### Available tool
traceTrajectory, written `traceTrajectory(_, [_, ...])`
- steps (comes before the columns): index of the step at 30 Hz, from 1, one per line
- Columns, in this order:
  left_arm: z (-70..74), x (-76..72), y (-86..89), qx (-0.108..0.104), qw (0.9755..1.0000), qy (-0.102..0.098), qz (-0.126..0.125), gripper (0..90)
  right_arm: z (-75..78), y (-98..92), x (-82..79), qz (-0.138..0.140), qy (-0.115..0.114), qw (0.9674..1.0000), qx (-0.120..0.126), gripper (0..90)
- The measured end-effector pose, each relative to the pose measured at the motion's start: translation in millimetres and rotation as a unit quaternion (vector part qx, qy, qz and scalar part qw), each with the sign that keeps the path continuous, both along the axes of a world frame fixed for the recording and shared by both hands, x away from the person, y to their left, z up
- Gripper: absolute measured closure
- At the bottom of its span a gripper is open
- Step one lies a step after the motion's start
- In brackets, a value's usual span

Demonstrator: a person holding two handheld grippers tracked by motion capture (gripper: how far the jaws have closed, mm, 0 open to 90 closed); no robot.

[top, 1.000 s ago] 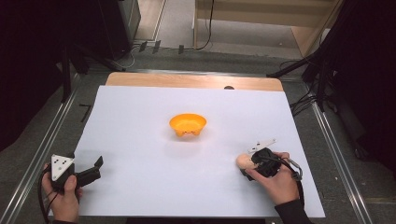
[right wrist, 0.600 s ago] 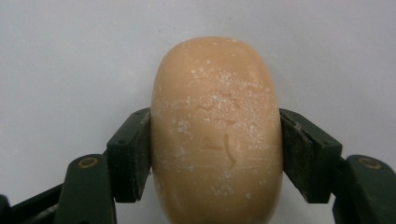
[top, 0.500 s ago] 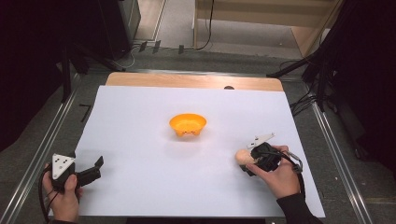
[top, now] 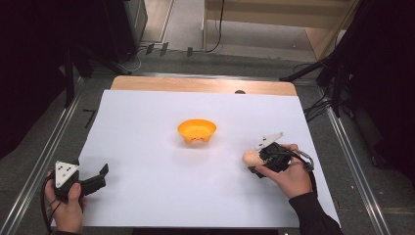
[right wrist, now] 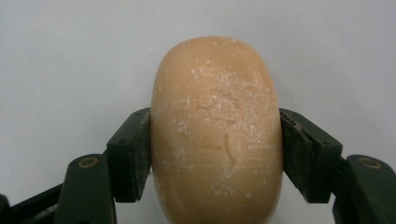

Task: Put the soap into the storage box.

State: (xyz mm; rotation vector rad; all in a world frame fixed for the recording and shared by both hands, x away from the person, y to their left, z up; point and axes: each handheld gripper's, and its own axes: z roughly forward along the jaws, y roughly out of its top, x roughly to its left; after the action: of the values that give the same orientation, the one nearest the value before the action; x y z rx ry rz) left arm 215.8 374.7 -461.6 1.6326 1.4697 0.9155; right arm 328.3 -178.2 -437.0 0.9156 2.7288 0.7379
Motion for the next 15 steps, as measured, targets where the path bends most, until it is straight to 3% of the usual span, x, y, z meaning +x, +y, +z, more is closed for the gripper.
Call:
traceTrajectory(7, [-0.1, 0.2, 0.0, -0.001, 1.0000, 0.000, 0.000, 4.5, 4.6, 4.2, 8.2, 0.019, -0.016, 0.9997, 0.002, 33.4])
traceTrajectory(9, [-0.1, 0.1, 0.0, -0.001, 1.0000, 0.000, 0.000, 4.5, 4.9, 5.8, 12.8, 0.030, -0.019, 0.9993, 0.014, 33.4])
traceTrajectory(15, [0.0, -0.1, 0.1, -0.002, 1.0000, 0.001, 0.000, 4.7, 5.9, 13.5, 19.1, 0.040, -0.023, 0.9989, 0.004, 33.4])
